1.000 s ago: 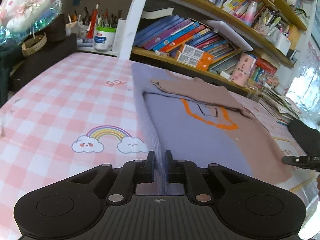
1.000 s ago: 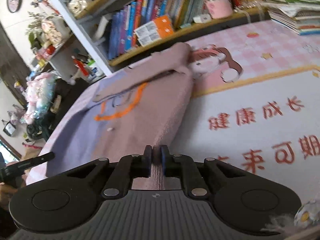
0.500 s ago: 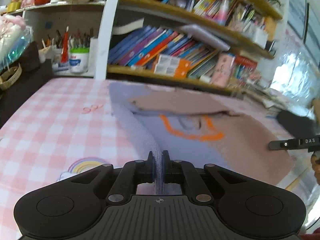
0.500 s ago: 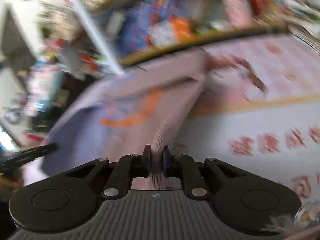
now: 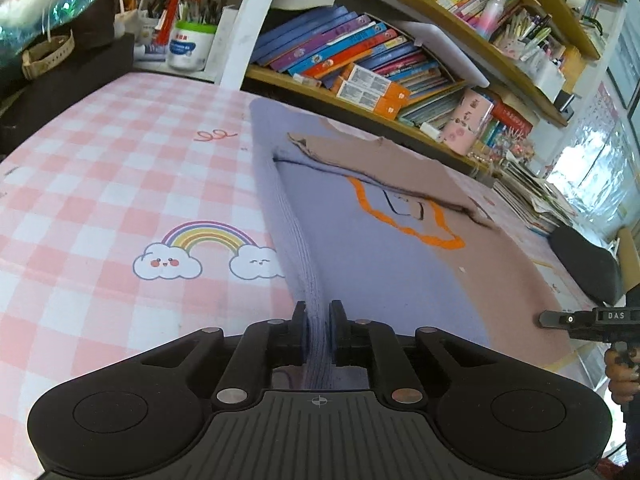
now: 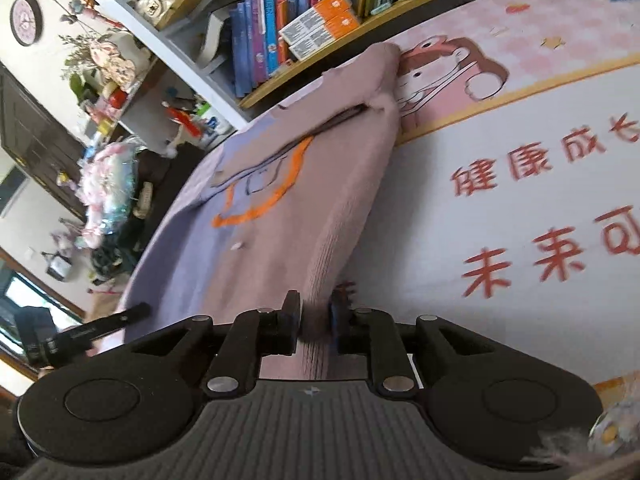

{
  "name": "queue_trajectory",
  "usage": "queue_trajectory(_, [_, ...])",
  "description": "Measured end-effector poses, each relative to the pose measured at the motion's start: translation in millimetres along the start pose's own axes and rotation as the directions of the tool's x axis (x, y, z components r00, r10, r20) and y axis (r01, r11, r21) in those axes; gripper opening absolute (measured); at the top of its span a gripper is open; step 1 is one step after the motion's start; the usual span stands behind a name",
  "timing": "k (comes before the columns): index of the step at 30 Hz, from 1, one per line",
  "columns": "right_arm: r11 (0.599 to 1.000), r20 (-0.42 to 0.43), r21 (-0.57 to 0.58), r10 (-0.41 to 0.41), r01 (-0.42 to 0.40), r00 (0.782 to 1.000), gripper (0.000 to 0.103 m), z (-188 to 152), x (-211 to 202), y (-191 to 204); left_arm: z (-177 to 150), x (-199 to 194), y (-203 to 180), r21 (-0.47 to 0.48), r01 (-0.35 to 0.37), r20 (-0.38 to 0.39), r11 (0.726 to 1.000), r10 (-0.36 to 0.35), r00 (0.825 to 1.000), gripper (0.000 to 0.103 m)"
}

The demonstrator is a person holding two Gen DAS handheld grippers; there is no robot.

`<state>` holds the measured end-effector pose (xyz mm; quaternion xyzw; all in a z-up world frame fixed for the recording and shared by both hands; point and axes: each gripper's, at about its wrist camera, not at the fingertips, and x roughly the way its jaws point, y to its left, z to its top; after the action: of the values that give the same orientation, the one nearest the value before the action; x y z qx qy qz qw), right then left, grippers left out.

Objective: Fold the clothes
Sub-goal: 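Lift both held side edges up off the table together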

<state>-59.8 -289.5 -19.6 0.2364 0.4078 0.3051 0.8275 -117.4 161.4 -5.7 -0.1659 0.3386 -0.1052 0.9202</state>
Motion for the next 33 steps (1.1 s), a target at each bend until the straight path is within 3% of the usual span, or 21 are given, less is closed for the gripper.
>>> queue_trajectory(4, [1.000,-0.011,-0.009,0.010,-0.010,1.000,0.018,4.3,6.9,6.9,2.6,5.0,5.9,-0.040,0.015,0.001,0.999,-0.015,1.000,0.009])
queue_trajectory(7, [1.000,0.004,-0.026,0.011,-0.011,1.000,0.009,5.7,4.6,11.7,3.2,6.0,7.0,-0.056,0.034,0.012,0.998,-0.034,0.999,0.005])
queue_trajectory(13, [0.999,0.020,-0.042,-0.006,0.007,1.000,0.009,3.2,-8.8,13.7,-0.4,-0.7,3.7,-0.058,0.066,0.022,0.996,-0.065,0.998,0.005])
queue_trajectory(19, [0.995,0.042,-0.081,-0.054,0.057,0.998,0.009,-7.1,-34.4,13.3,-10.4,-7.7,-8.9,-0.041,0.117,0.013,0.992,-0.117,0.993,0.005])
queue_trajectory(24, [0.993,0.067,-0.049,-0.106,0.109,0.992,0.009,-16.1,-55.1,0.9,-17.7,-9.8,-26.5,-0.013,0.166,0.002,0.986,-0.166,0.986,0.005])
queue_trajectory(33, [0.996,0.025,-0.045,-0.081,0.082,0.996,0.009,-34.9,-61.6,-4.7,-32.6,-20.7,-23.7,-0.042,0.141,-0.030,0.989,-0.143,0.989,0.005])
